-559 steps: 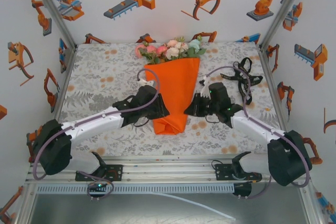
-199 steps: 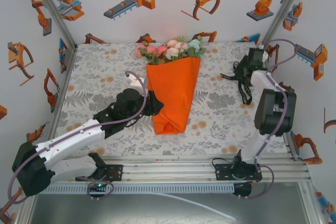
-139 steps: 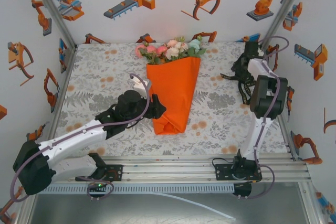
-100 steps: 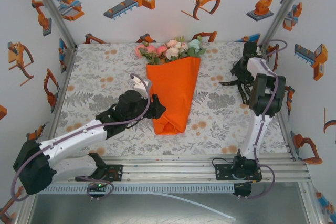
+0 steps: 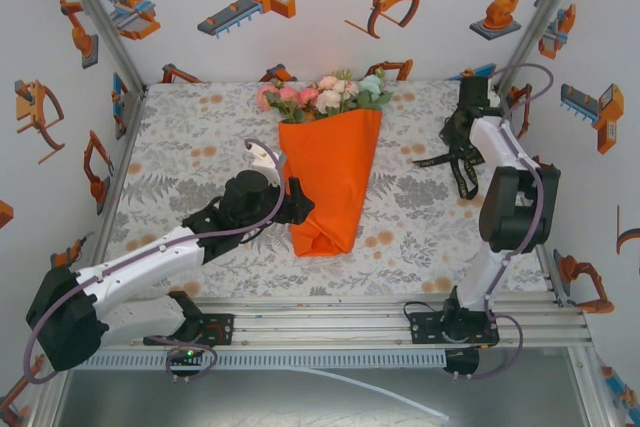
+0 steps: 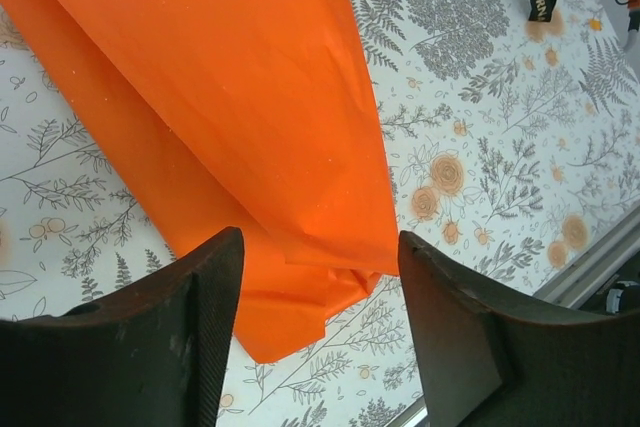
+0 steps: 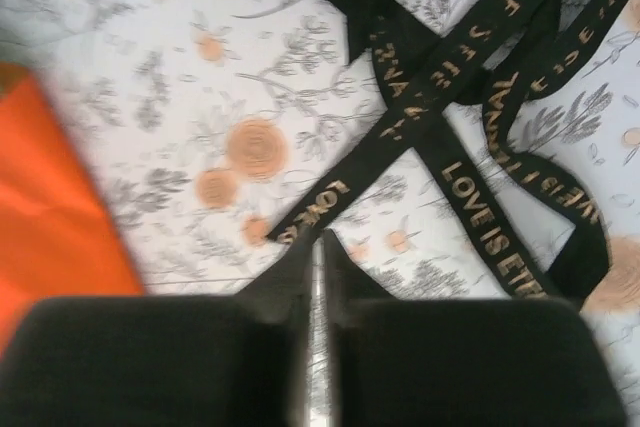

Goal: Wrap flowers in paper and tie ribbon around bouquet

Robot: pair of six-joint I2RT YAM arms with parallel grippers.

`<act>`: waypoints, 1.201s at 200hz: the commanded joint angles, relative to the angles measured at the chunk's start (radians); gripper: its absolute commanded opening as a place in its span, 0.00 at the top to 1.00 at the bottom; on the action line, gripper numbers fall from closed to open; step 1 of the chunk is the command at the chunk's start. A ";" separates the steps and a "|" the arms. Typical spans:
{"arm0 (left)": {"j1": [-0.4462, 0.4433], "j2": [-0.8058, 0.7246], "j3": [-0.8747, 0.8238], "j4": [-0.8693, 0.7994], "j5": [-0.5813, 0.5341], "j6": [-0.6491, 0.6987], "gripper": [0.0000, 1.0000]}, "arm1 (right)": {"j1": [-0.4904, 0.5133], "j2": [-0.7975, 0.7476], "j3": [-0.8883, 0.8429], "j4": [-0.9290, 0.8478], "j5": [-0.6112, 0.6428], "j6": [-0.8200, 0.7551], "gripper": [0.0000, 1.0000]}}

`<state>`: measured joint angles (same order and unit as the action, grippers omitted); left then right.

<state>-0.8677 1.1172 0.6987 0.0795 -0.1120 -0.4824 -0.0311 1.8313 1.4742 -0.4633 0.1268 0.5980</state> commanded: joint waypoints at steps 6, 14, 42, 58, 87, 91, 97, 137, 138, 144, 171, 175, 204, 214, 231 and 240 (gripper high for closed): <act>0.010 0.001 0.016 -0.010 -0.002 0.011 0.34 | -0.004 0.036 0.012 -0.056 0.083 0.076 0.57; 0.010 -0.001 0.018 -0.015 0.000 0.024 0.31 | -0.004 0.058 0.026 -0.069 0.100 0.102 0.53; 0.009 -0.007 0.028 -0.055 0.033 0.135 0.18 | -0.004 0.171 0.154 -0.169 0.150 0.160 0.48; 0.009 -0.018 0.028 -0.076 0.038 0.188 0.11 | -0.003 0.228 0.210 -0.201 0.158 0.177 0.48; 0.008 -0.064 -0.005 -0.041 0.065 0.260 0.02 | -0.004 0.294 0.268 -0.243 0.164 0.208 0.48; 0.009 -0.069 -0.009 -0.035 0.064 0.265 0.01 | -0.003 0.303 0.273 -0.248 0.162 0.213 0.48; 0.009 -0.075 -0.015 -0.028 0.063 0.273 0.01 | -0.004 0.313 0.279 -0.252 0.160 0.213 0.48; 0.009 -0.068 -0.014 -0.021 0.057 0.299 0.00 | -0.004 0.364 0.297 -0.259 0.169 0.202 0.48; 0.009 -0.068 -0.014 -0.021 0.057 0.300 0.00 | -0.004 0.365 0.298 -0.258 0.167 0.200 0.48; 0.007 -0.067 -0.017 -0.017 0.058 0.299 0.00 | -0.004 0.373 0.303 -0.258 0.167 0.193 0.48; 0.008 -0.075 -0.032 -0.003 0.058 0.294 0.01 | -0.004 0.402 0.326 -0.256 0.170 0.172 0.48; 0.009 -0.077 -0.033 -0.003 0.057 0.294 0.01 | -0.004 0.404 0.328 -0.257 0.170 0.171 0.48; 0.008 -0.087 -0.044 0.000 0.039 0.295 0.02 | -0.004 0.409 0.320 -0.255 0.163 0.182 0.59; 0.008 -0.089 -0.044 0.000 0.035 0.295 0.02 | -0.003 0.400 0.303 -0.248 0.159 0.192 0.74; 0.009 -0.092 -0.042 -0.002 0.029 0.293 0.02 | -0.004 0.366 0.267 -0.235 0.160 0.207 0.98; 0.009 -0.095 -0.040 -0.006 0.019 0.287 0.02 | -0.003 0.329 0.245 -0.223 0.151 0.212 1.00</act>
<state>-0.8623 1.0504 0.6598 0.0547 -0.0715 -0.2081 -0.0311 2.2288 1.7638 -0.6891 0.2642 0.7929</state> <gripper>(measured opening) 0.982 0.037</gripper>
